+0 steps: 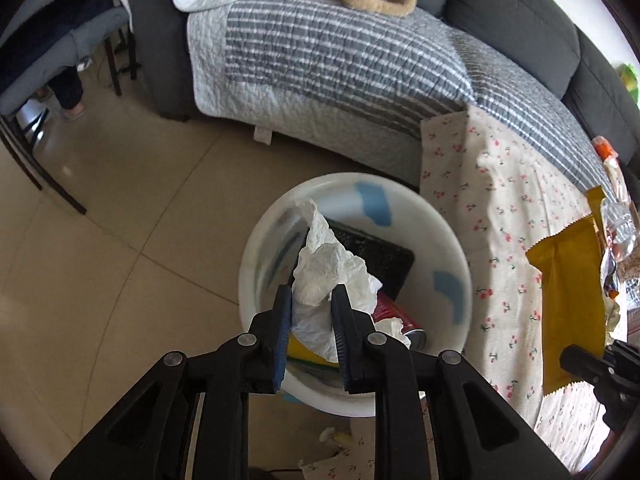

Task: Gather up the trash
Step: 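Drop the tissue into the bin with the left gripper while the right drops the yellow bag in, then grasp the crumpled white paper wrapper with the right gripper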

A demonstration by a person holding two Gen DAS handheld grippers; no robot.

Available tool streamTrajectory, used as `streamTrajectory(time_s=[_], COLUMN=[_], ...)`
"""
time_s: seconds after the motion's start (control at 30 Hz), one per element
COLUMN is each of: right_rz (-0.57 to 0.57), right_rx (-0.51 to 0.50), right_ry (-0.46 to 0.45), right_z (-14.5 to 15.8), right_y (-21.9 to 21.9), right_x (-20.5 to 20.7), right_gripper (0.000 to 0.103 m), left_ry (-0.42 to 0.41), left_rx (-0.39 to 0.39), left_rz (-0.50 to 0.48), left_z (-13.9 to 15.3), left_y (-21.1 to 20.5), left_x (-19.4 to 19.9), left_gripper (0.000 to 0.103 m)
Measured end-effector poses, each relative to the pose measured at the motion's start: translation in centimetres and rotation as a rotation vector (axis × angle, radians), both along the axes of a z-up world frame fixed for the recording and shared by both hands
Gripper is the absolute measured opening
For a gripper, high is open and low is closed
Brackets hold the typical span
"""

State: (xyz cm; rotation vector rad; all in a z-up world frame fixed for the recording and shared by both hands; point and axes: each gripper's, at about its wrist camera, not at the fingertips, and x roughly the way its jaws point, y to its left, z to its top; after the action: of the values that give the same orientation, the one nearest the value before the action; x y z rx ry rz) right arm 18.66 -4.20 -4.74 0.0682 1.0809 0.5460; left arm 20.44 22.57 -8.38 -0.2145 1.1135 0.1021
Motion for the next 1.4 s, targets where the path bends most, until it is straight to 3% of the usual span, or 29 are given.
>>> streamTrajectory(time_s=[0.1,0.17,0.3,0.57,0.9,0.93,0.97,1.0,1.03,1.23,1.4], right_rz=[0.022,0.038,0.058,0.097,0.109,0.110,0.103,0.092,0.084,0.044,-0.014], right_rx=[0.006,0.004,-0.005,-0.025,-0.051,-0.056,-0.058,-0.054,-0.044,-0.049,-0.073], right_ry=[0.006,0.013,0.024,0.033,0.067,0.067,0.068,0.066,0.053,0.021,-0.007], right_z=[-0.4,-0.7,-0.9,-1.1,-2.4,-2.3,-2.2,-2.0,-1.6,0.6,2.1], right_y=[1.6,2.5,4.2,8.0,11.1,11.2,11.2,11.0,10.8,8.4,4.9], right_x=[0.2,0.2,0.6,1.4,3.1,3.1,3.3,3.2,3.1,2.1,1.1], right_gripper=[0.010,0.011,0.011,0.011,0.015,0.017,0.032,0.054,0.061,0.066,0.076], left_ry=[0.006,-0.005,-0.019,0.017,0.041,0.040,0.038,0.036,0.033,0.011,-0.011], left_rx=[-0.057,-0.076,-0.067,0.054,0.073,0.070,0.068,0.066,0.064,0.053,0.048], left_rz=[0.042,0.053,0.045,0.081,0.083,0.086,0.088,0.090,0.090,0.075,0.049], left_z=[0.1,0.7,1.8,2.6,2.3,2.3,2.3,2.4,2.5,3.4,4.3], left_y=[1.3,1.8,2.2,3.7,5.4,5.6,5.7,5.7,5.7,4.5,2.4], left_x=[-0.3,-0.7,-1.3,-2.9,-4.4,-4.5,-4.6,-4.7,-4.8,-5.2,-5.4], left_gripper=[0.043,0.063,0.066,0.088,0.089,0.089,0.089,0.089,0.089,0.096,0.103])
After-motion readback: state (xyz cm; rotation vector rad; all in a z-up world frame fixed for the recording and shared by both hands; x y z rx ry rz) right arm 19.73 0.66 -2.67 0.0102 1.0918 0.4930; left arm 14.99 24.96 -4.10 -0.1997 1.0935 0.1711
